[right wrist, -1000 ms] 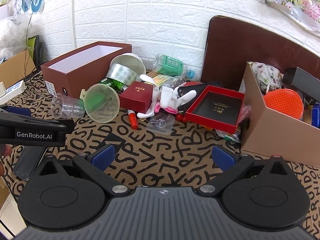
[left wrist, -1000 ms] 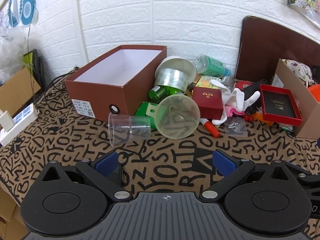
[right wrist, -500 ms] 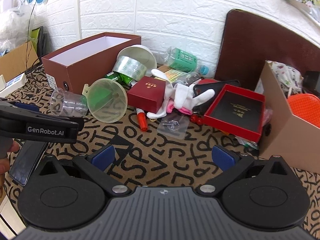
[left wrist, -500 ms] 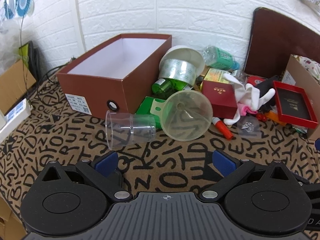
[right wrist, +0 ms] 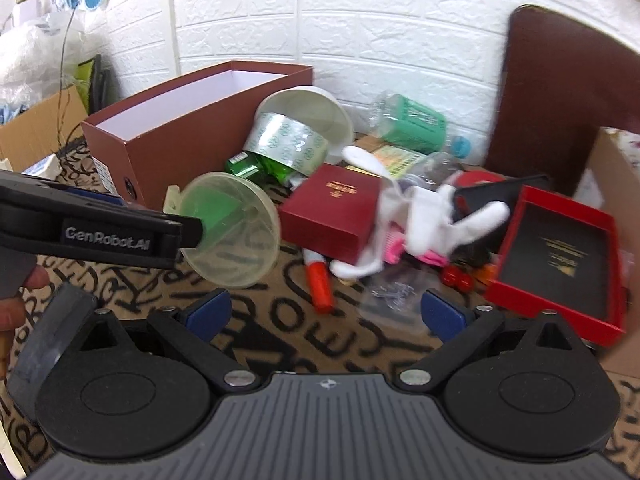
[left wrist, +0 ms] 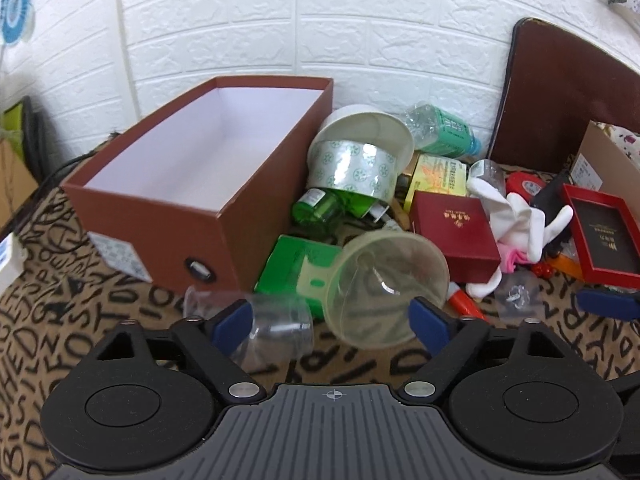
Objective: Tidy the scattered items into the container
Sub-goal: 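Reach the left gripper toward the clear yellowish funnel on the rug, then close the left gripper on the funnel's rim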
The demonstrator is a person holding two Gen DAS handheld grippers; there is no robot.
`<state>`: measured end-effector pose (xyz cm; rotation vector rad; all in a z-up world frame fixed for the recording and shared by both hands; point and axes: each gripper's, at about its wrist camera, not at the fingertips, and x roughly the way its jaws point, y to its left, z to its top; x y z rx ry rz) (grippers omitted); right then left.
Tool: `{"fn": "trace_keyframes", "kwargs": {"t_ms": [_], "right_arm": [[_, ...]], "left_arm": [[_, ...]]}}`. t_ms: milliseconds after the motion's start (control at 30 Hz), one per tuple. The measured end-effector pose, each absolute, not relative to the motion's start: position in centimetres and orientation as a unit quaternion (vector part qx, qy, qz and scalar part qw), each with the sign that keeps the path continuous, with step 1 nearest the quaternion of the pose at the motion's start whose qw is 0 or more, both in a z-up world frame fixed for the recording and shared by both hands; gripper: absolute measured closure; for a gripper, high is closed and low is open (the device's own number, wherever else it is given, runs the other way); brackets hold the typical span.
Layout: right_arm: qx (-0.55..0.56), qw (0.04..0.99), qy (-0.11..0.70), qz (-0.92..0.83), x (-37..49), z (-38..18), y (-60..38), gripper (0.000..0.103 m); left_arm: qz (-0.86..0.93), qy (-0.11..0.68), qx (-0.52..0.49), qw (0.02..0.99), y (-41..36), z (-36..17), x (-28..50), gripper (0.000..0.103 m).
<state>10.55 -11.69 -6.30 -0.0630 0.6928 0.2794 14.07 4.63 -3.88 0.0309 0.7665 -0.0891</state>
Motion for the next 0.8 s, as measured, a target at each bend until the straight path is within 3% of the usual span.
{"fn": "trace_keyframes", "kwargs": {"t_ms": [133,400,467,533,667,733,767,800], "right_arm": [[-0.029,0.929,0.334,0.158,12.0,-6.9,-10.9,0.013],[-0.014,0.920,0.346,0.183,14.5,-8.2,-9.9,0.034],[-0.010,0.918,0.348,0.190,14.9,-8.5,-9.7,0.044],[-0.010,0.919,0.343,0.194,15.0,-8.5,-9.5,0.051],[-0.014,0.917,0.346,0.198,15.6,-8.6,-9.0,0.085],[-0.016,0.915,0.354,0.195,15.7,-8.7,-8.8,0.092],[-0.015,0.915,0.355,0.194,15.6,-8.7,-8.8,0.092],[-0.016,0.915,0.355,0.191,15.4,-8.5,-8.8,0.092]], "left_arm": [[-0.062,0.371,0.029,0.926,4.4,-4.2,15.2,0.019],[-0.073,0.387,0.017,0.919,5.3,-5.4,17.1,0.048],[-0.074,0.391,0.009,0.917,5.7,-5.6,17.5,0.062],[-0.073,0.395,0.007,0.916,6.1,-5.8,17.7,0.069],[-0.074,0.406,-0.008,0.911,6.4,-6.7,18.6,0.064],[-0.073,0.409,-0.008,0.909,6.3,-7.1,18.9,0.065],[-0.070,0.407,-0.005,0.911,6.2,-7.0,18.8,0.078],[-0.072,0.406,-0.006,0.911,6.3,-6.9,18.6,0.079]]}}
